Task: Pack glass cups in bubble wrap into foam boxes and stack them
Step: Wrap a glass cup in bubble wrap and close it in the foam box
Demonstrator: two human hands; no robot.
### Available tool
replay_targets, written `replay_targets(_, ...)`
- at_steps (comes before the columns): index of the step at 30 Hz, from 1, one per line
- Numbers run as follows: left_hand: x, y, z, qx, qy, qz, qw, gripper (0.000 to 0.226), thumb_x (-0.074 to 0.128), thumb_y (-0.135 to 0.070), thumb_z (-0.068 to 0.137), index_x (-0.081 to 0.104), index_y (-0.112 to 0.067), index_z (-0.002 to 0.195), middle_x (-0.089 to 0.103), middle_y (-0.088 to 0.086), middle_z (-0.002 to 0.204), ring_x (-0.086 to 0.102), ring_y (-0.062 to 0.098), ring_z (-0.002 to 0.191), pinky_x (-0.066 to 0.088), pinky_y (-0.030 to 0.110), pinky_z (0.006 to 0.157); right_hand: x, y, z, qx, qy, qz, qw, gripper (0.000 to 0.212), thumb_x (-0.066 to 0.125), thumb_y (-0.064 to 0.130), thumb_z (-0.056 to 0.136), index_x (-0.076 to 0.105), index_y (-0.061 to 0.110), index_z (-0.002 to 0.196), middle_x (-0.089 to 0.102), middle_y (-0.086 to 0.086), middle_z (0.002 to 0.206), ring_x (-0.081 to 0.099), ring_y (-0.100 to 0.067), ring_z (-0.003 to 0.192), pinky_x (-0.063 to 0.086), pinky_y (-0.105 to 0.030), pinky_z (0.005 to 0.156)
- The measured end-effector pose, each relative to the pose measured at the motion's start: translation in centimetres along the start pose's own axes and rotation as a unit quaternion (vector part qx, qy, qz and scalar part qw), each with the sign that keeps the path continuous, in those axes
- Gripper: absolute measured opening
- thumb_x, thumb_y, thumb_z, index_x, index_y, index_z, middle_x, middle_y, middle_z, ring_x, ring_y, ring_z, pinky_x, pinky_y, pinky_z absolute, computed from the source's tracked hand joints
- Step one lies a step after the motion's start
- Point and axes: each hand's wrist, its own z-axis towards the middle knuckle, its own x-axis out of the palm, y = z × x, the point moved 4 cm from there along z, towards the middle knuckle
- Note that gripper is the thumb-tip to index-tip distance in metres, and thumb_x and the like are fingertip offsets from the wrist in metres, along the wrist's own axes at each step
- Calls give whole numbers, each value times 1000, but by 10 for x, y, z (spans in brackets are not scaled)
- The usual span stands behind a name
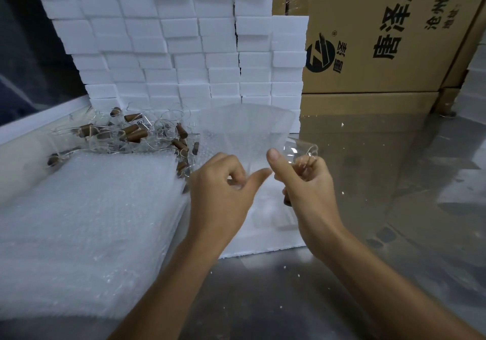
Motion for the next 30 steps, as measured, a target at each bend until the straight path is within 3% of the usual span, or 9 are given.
replay_targets(4, 11, -5, -7, 17, 41, -52, 998, 34, 74, -12, 85, 53, -11, 58, 64, 1, 69, 62, 16, 65, 49, 14, 58, 2, -1, -2, 22, -9, 19, 1000, 54, 85, 54, 63, 55, 17, 89, 63, -1, 82, 54, -8, 65, 44, -26, 64)
replay_targets(7, 16, -5, -10, -49, 89, -127, 987, 25, 64, -18, 88, 63, -25, 63, 68, -8, 72, 65, 10, 71, 46, 9, 65, 0, 2, -1, 1, -16, 23, 1000, 43, 85, 31, 74, 55, 6, 92, 57, -4, 78, 49, -13, 64, 44, -29, 60)
replay_targets(10, 17, 5, -8, -151, 74, -191, 967, 21, 63, -24, 87, 70, -17, 69, 71, -3, 70, 69, 15, 72, 56, 30, 70, -2, 2, 1, -14, -19, 11, 1000, 38, 82, 21, 76, 52, 4, 91, 51, -5, 75, 45, -17, 65, 42, -34, 59)
replay_targets(13, 6, 14, -4, -198, -23, -179, 964, 27, 64, -10, 92, 48, -17, 71, 67, 9, 71, 71, 25, 68, 60, 45, 62, -4, 1, 3, -17, -18, -4, 1000, 28, 76, 8, 79, 49, 14, 86, 50, -3, 73, 44, -15, 63, 41, -29, 56)
replay_targets(16, -8, 13, 1, -122, -72, -97, 985, 35, 57, 3, 94, 36, -18, 76, 66, 2, 83, 69, 11, 60, 57, 30, 55, -6, 0, 6, -19, -22, -2, 1000, 22, 68, 2, 83, 51, 15, 86, 55, -10, 79, 49, -15, 70, 41, -27, 59)
replay_targets(19, -13, 7, 3, 18, -49, 37, 998, 27, 46, 15, 81, 64, -6, 80, 67, 9, 90, 68, 22, 70, 54, 34, 60, -7, 0, 6, -22, -24, -9, 999, 19, 68, 1, 85, 53, 10, 91, 59, -22, 88, 53, -20, 76, 42, -30, 62)
replay_targets(22, -10, -3, 0, 73, -22, 157, 985, 35, 51, 11, 72, 78, -8, 81, 73, 11, 101, 71, 32, 83, 57, 39, 59, -7, 2, 7, -26, -21, -6, 999, 25, 67, -4, 84, 50, 14, 88, 56, -10, 82, 50, -16, 71, 41, -27, 58)
replay_targets(26, -7, -13, -1, 153, 18, 181, 971, 28, 60, 16, 75, 64, -3, 54, 73, 15, 112, 72, 30, 79, 54, 36, 49, -9, 3, 8, -13, -23, 9, 1000, 24, 63, -10, 80, 54, 7, 93, 60, -4, 81, 49, -10, 63, 40, -23, 58)
replay_targets(30, -1, -17, -4, 194, 66, 204, 957, 30, 61, 20, 75, 67, -2, 56, 66, 18, 125, 69, 33, 85, 53, 39, 47, -12, 2, 13, 34, -30, 56, 997, 18, 64, -3, 84, 55, 4, 98, 61, -7, 83, 58, -4, 57, 44, -18, 54)
